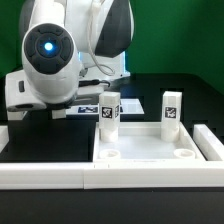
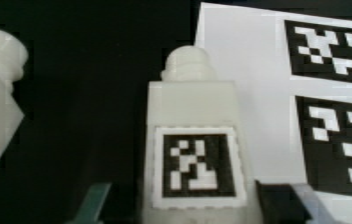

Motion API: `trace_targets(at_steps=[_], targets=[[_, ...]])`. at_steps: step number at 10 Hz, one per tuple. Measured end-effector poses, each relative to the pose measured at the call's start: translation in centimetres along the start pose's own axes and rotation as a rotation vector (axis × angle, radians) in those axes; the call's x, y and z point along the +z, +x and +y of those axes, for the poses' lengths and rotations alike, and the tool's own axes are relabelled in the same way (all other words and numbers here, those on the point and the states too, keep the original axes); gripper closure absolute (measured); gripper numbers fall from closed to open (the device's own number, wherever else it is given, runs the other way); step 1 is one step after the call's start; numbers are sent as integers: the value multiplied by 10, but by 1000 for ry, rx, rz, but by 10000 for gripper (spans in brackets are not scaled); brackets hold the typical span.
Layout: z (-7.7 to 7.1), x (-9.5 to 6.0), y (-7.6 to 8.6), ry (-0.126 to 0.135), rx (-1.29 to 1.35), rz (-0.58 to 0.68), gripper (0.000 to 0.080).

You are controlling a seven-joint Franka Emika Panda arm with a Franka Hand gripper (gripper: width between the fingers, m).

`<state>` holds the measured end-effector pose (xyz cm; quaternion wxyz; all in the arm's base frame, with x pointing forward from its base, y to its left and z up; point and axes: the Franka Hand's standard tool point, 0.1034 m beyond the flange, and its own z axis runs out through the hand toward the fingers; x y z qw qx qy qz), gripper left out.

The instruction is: Assemble square table

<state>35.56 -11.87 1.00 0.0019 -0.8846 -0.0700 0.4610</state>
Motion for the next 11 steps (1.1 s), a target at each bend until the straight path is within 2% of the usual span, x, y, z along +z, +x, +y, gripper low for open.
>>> trace_targets(at_steps=[5, 6, 8, 11], targets=[[-3, 1, -1, -6, -107, 2, 509], [-3, 0, 0, -6, -104, 15, 509], [-1, -3, -1, -12, -111, 141, 508], [-3, -1, -1, -15, -120, 140, 508]])
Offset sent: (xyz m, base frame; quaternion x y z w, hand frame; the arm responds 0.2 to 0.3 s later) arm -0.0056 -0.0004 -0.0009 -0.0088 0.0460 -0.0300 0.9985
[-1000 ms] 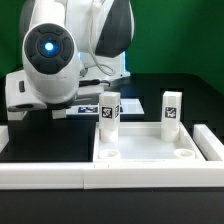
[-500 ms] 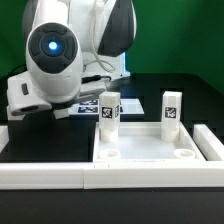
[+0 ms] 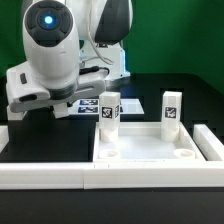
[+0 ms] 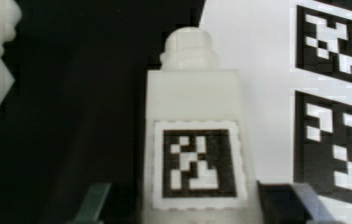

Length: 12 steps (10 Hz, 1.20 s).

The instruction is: Assemble square table

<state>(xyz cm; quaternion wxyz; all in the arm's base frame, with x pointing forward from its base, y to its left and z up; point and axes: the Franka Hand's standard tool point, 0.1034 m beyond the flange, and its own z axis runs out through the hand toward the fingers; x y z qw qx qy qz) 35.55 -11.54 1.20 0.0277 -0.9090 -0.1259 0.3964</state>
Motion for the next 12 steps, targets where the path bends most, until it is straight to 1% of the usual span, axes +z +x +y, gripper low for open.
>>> trace_targets(at_steps=[1, 2, 3, 4, 5, 6, 7, 8, 9, 10, 11, 12], targets=[[0, 0, 0, -1, -2, 0, 508], [0, -10, -4, 2, -12, -12, 508], [2, -46, -14, -6, -12, 0, 508], [-3, -69, -26, -9, -10, -6, 508], [-7, -93, -34, -20, -14, 5, 508], [-9, -117, -40, -48, -19, 79, 508], [-12, -109, -40, -64, -28, 162, 508], [-12, -106, -43, -61, -34, 225, 508], [-10, -111, -41, -69, -33, 287, 508], [-11, -116, -39, -77, -34, 331, 508], [-21, -138, -38, -74, -26, 379, 508], [-31, -165, -38, -62, -12, 422, 508]])
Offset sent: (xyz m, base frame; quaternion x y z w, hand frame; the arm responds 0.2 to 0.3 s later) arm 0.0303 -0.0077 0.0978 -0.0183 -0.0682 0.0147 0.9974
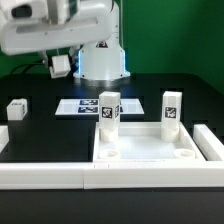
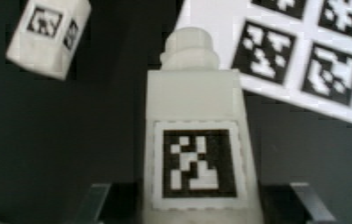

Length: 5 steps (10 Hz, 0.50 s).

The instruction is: Assemble square table

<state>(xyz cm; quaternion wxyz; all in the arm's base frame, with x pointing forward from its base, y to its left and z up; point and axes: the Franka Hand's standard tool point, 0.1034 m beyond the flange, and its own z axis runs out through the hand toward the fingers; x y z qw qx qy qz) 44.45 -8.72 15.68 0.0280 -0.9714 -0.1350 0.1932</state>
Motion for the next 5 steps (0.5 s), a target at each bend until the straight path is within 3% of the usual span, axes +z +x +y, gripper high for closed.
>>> trace_targets(at_steps=[1, 3, 4, 5], targets=[[-7, -23, 13, 18, 45, 60, 508], [-39, -68, 52, -1, 135, 215, 508], [-56, -78, 72, 4, 224, 288, 508], [-61, -81, 81, 18, 237, 330, 508]])
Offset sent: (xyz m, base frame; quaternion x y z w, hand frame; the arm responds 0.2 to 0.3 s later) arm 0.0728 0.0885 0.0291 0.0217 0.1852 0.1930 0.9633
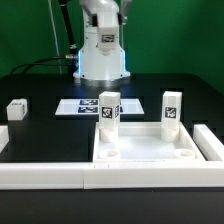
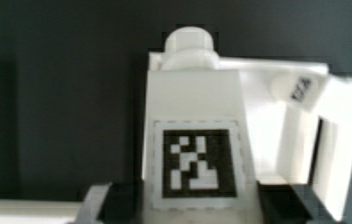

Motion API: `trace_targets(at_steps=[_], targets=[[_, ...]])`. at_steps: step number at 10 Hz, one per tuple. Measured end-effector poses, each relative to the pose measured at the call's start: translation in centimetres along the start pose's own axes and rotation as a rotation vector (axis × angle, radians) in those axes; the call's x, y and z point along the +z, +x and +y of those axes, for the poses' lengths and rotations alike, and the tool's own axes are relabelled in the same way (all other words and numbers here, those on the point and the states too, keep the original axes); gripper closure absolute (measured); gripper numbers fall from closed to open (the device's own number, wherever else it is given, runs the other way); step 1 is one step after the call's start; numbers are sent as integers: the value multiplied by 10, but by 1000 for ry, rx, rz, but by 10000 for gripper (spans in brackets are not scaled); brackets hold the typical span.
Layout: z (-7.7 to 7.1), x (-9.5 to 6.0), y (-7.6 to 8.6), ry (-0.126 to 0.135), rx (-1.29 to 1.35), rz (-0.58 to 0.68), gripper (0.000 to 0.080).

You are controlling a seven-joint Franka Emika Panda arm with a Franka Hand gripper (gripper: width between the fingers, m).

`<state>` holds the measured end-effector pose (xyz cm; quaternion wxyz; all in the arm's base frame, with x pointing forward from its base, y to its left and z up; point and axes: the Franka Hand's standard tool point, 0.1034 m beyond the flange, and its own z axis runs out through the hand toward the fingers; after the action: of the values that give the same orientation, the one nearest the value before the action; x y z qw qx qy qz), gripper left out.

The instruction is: Assemble square table

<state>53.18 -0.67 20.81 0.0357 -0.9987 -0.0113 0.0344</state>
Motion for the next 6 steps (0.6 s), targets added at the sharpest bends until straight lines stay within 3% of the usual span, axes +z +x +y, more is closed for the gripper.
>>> trace_targets(at_steps=[5, 6], targets=[[10, 2, 10, -57, -20, 407, 508], [-4, 8, 15, -46, 33, 463, 508]])
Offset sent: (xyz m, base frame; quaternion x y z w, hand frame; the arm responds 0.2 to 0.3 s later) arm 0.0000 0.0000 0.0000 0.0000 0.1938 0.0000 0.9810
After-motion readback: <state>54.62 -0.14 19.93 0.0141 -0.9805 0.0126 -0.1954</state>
